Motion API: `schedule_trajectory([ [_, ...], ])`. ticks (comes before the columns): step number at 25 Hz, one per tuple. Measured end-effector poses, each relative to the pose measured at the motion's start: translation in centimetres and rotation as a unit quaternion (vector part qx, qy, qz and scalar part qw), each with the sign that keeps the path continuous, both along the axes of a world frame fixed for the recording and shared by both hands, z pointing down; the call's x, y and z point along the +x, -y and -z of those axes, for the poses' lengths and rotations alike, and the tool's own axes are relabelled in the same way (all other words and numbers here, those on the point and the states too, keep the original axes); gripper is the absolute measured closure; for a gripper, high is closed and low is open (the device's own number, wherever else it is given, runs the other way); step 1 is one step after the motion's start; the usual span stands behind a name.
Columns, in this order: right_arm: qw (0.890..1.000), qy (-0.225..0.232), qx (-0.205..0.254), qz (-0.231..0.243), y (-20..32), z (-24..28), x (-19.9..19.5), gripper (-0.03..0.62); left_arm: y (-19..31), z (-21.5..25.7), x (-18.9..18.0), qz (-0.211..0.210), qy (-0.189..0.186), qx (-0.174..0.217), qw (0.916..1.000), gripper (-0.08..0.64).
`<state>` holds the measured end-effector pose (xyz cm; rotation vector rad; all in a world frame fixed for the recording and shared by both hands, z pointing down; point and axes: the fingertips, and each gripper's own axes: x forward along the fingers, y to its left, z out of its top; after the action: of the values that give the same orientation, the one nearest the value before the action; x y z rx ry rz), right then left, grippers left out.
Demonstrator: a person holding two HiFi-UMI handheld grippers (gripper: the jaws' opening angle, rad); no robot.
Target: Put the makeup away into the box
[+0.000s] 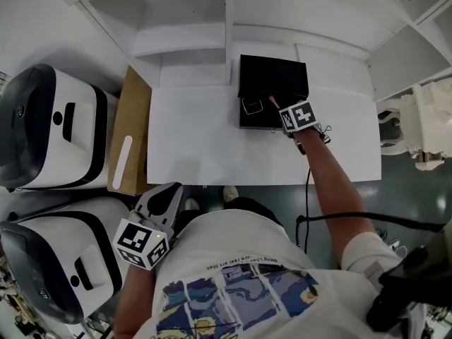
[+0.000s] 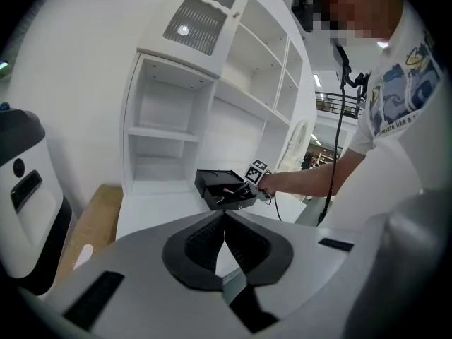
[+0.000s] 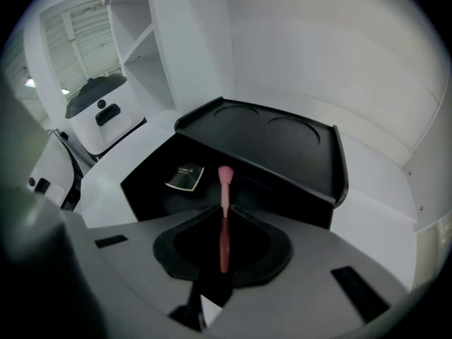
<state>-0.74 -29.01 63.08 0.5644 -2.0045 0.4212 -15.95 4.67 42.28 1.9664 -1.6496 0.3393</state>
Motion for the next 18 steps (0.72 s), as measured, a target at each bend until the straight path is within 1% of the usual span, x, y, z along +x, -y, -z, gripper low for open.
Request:
schedule_trajectory([
  [3,1.000,-0.007,-0.003,-0.008,0.6,-0.6,-0.5,0.529,0.1,-0.1,-0.2,0.007,-0.002,0.002,1.0000,0.546],
  [7,1.000,-0.028,-0.006,0.001,0.8,-1.3,-1.2,0.529,0.3,-0.2,-0.1,0.014,-0.007,0.004,0.9999,0.546],
  [11,0.999,-0.038,-0.016,-0.004,0.8,-2.2,-1.3,0.529,0.4,-0.4,-0.1,0.016,-0.009,0.005,0.9998,0.546],
  [18,0.999,-0.038,-0.020,-0.016,0.8,-2.7,-1.3,0.529,0.5,-0.6,0.2,0.014,-0.012,0.003,0.9998,0.546],
])
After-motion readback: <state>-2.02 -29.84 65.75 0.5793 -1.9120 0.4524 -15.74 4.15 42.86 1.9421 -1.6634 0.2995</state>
